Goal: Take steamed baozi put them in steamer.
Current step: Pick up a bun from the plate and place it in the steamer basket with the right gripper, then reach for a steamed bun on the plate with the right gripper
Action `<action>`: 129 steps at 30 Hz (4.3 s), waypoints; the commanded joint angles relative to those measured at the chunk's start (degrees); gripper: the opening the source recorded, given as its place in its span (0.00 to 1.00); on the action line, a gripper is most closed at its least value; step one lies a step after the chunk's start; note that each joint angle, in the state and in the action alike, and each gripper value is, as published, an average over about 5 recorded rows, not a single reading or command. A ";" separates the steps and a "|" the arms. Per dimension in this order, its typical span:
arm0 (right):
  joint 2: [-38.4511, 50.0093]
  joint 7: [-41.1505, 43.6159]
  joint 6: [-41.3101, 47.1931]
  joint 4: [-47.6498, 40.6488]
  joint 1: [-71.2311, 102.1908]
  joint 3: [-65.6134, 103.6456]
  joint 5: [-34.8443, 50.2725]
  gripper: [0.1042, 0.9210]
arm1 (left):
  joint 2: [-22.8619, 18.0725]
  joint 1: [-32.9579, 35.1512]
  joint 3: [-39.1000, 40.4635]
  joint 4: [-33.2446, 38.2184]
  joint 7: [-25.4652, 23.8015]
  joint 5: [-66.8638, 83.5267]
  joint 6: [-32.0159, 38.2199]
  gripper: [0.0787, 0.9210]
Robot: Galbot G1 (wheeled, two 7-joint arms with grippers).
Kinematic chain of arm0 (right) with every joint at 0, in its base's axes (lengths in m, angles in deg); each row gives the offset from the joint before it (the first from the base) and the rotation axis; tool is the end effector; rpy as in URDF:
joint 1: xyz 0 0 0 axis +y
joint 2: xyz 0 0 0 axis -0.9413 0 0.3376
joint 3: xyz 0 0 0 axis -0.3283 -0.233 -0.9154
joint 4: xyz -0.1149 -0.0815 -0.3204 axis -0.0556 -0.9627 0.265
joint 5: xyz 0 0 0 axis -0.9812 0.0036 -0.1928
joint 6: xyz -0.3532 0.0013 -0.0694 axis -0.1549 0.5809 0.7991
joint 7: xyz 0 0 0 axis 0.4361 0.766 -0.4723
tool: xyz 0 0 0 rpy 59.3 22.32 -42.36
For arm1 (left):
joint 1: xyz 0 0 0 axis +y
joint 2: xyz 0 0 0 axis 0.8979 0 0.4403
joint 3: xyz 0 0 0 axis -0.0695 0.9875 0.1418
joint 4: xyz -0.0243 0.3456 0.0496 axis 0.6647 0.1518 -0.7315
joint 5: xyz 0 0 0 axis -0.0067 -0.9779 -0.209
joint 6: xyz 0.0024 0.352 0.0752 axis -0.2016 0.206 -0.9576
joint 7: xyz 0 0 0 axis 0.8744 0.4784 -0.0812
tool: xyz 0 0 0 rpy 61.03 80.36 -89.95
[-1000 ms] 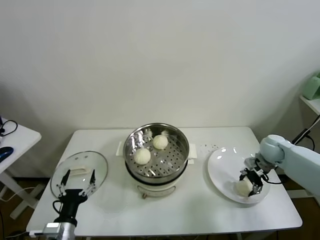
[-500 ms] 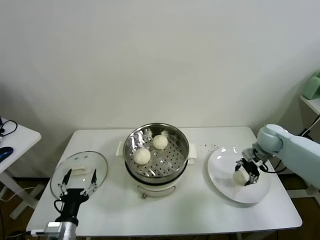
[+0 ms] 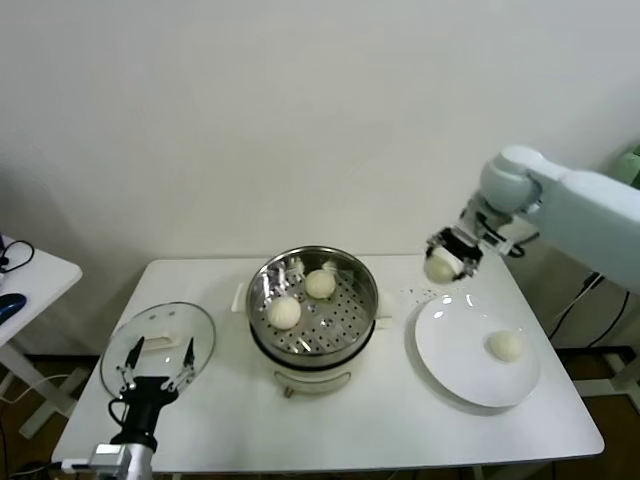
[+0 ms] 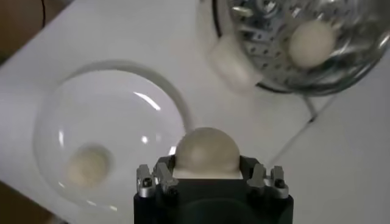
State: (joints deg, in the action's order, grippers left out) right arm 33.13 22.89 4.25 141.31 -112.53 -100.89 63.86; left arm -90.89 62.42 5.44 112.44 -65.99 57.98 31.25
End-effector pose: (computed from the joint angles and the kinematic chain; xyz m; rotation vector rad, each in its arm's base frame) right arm 0.5368 -0.0504 0.0092 1.6619 -0.8475 2.0889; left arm 0.1509 0.0827 -0.3210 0.1065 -3.0800 -0.2149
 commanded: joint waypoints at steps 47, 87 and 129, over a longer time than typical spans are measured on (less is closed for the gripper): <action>-27.76 -1.40 -13.85 7.68 7.77 -8.93 -17.07 0.72 | -0.46 2.34 0.19 1.64 0.08 -0.67 0.21 0.88; -1.78 -4.00 16.78 1.26 -9.44 -12.06 20.70 0.88 | 1.18 2.00 0.32 2.00 0.17 -0.18 0.28 0.88; 8.73 -9.15 16.38 -22.32 39.04 22.47 -8.66 0.88 | 0.93 1.55 1.31 1.49 0.13 -0.06 0.26 0.88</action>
State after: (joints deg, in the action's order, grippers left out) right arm 48.91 14.91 21.37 128.13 -83.32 -87.71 61.31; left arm -89.89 64.12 6.90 114.42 -65.90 58.02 31.69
